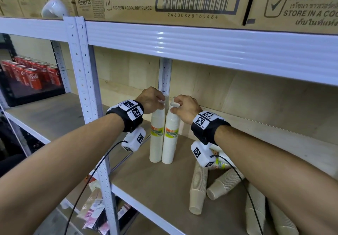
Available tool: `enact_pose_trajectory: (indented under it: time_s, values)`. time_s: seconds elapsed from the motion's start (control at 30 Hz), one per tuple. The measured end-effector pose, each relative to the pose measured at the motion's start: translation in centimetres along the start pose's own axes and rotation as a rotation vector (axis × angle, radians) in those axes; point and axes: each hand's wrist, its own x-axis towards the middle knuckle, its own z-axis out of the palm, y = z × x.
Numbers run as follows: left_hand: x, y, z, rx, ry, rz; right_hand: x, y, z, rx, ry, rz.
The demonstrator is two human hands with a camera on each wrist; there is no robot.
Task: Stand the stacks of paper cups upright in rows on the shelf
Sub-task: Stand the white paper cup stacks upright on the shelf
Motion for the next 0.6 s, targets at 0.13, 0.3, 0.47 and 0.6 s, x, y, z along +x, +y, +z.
enact_pose_trajectory:
  time_s: [0.13, 0.3, 0.47, 0.6]
  values:
    - [0.2, 0.8, -0.7, -0.006, 0.028, 0.018, -0.2, 0.2, -1.4, 0.013, -0.013, -0.018]
    - [0.9, 3.1, -1.8, -0.01, 0.058, 0.063, -0.5, 0.8, -4.3, 0.006, 0.019, -0.003]
    - [1.9, 6.4, -1.4, -0.006, 0.054, 0.146, -1.4, 2.4, -8.2, -0.021, 0.049, 0.042]
    - [2.5, 9.3, 0.5, -0.043, -0.011, 0.189, -3.1, 4.9, -10.5, -0.083, 0.059, 0.1]
